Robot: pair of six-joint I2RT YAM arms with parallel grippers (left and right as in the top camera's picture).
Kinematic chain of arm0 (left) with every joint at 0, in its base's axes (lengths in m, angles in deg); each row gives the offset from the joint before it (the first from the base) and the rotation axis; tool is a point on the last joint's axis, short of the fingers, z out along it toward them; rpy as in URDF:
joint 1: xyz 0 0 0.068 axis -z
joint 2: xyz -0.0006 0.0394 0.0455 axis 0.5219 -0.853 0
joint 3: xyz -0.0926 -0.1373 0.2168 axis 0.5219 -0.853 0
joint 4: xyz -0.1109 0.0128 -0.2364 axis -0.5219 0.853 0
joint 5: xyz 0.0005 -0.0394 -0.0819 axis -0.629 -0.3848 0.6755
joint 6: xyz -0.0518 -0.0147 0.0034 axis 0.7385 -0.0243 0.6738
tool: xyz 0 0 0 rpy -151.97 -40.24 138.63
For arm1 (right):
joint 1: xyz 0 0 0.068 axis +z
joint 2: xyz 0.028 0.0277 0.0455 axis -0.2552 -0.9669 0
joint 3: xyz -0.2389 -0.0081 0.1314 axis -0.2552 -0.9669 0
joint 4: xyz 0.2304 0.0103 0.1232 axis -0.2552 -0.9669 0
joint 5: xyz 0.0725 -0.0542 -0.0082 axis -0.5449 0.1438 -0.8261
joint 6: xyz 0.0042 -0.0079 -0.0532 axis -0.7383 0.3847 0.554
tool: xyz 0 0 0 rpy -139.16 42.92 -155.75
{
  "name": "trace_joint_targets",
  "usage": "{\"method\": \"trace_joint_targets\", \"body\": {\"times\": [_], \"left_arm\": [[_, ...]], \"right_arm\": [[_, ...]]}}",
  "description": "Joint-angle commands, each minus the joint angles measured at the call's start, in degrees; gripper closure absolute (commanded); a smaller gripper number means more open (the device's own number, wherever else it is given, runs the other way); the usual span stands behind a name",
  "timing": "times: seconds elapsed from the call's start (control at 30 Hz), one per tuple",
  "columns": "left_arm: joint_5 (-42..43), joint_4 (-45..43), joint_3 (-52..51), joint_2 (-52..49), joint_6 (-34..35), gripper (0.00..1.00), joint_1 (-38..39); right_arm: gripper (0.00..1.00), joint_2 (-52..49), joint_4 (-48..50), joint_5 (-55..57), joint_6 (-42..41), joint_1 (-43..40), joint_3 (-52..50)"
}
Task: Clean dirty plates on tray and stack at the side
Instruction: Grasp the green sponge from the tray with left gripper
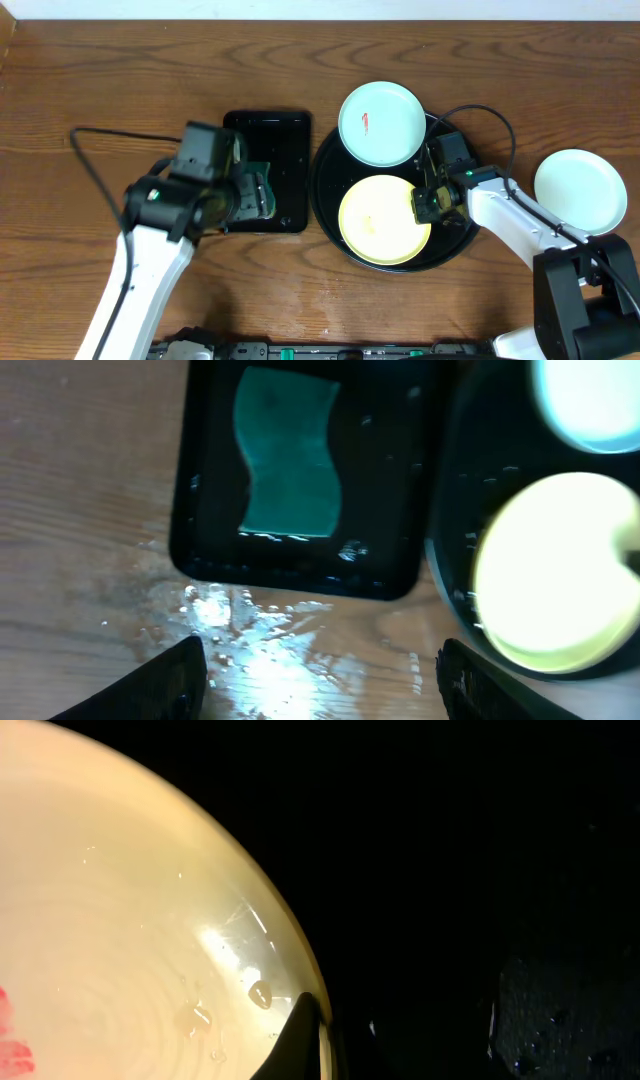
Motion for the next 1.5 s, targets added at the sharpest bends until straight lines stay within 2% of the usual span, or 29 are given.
{"method": "trace_joint_targets", "body": {"times": [0.0, 0.13, 0.3, 0.53, 0.63, 0.73, 0.77, 0.83, 0.87, 1.0, 1.03, 1.1, 1.2, 1.27, 1.47], "left_arm": [[-5.44, -1.25, -0.02, -5.77, -1.51, 0.26, -0.24], [-5.57, -5.20, -0.57, -13.40, -1.49, 0.26, -0.24], [-5.60, -11.45, -0.61, -23.28, -1.05, 0.32, -0.26], [-7.10, -16.39, -0.61, -34.29, 7.21, 0.36, -2.69], [-4.81, -19.47, -0.61, -38.18, 7.17, 0.44, -3.58], [-2.80, -21.79, -0.61, -40.81, 4.00, 0.59, -3.50], [-2.29, -22.14, -0.61, -41.33, 3.15, 0.67, -3.41], [-2.03, -22.27, -0.61, -41.75, 1.81, 0.92, -3.41], [-2.01, -22.05, -0.61, -41.72, 1.70, 0.93, -3.41], [-2.01, -19.65, 0.76, -39.15, 1.05, 0.93, -3.56], [-2.01, -18.97, 1.25, -38.10, 1.05, 0.88, -3.56], [-2.01, -17.44, 2.29, -35.36, 1.05, 0.62, -3.56], [-2.01, -15.89, 2.56, -30.84, 0.81, 0.44, -3.56], [-2.01, -14.67, 2.54, -28.57, 0.83, 0.41, -3.52], [-2.03, -13.31, 0.66, -28.11, 0.83, 0.40, -2.40]], "right_arm": [[0.99, -0.98, 0.07, 5.18, -5.22, -0.57, -0.44], [0.99, -0.98, 0.07, 5.14, -5.25, -0.50, -0.44], [0.99, -0.98, 0.09, 5.14, -5.22, -0.50, -0.44], [0.99, -0.98, 0.09, 4.61, -6.14, -0.46, -0.44], [0.99, -0.98, 0.09, 4.61, -6.54, -0.46, -0.44], [0.99, -0.98, 0.09, 4.61, -6.54, -0.44, -0.44], [0.99, -0.98, 0.07, 4.61, -6.54, -0.44, -0.44], [0.99, -0.98, 0.00, 4.61, -6.54, -0.46, -0.44], [0.99, -0.98, -0.02, 4.61, -6.54, -0.44, -0.44], [0.99, -0.98, -0.07, 4.59, -6.54, -0.44, -0.44], [0.99, -0.98, -0.07, 4.59, -6.51, -0.44, -0.44], [0.99, -0.98, -0.09, 4.57, -6.51, -0.44, -0.44], [0.99, -0.98, -0.09, 4.20, -6.51, -0.46, -0.44], [0.99, -0.98, -0.07, 3.74, -6.54, -0.46, -0.44], [0.99, -0.98, -0.04, 3.61, -6.51, -0.46, -0.44]]}}
